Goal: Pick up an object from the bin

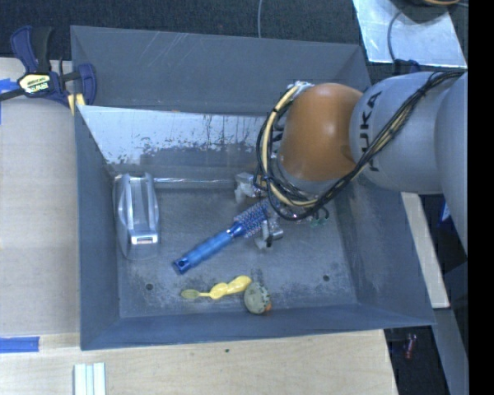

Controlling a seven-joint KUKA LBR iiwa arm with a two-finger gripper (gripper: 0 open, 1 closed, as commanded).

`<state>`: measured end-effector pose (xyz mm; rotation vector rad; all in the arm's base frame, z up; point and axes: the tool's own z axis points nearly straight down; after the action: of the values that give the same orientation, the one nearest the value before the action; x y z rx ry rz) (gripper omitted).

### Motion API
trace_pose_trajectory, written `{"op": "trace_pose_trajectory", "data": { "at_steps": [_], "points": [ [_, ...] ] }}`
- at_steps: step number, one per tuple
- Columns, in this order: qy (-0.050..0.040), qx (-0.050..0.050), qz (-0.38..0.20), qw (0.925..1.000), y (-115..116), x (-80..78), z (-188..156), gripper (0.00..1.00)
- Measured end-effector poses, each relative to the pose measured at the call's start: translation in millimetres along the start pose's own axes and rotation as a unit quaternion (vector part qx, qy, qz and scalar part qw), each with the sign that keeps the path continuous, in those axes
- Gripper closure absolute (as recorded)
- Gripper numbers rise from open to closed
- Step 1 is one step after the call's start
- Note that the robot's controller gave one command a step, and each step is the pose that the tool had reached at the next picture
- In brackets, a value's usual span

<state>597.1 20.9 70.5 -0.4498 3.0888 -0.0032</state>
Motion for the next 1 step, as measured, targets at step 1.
{"op": "trace_pose_trajectory", "data": {
  "at_steps": [1],
  "points": [
    [0.0012,0.0,0.01,1.0,4.2,4.8,0.6,1.0]
  ]
}}
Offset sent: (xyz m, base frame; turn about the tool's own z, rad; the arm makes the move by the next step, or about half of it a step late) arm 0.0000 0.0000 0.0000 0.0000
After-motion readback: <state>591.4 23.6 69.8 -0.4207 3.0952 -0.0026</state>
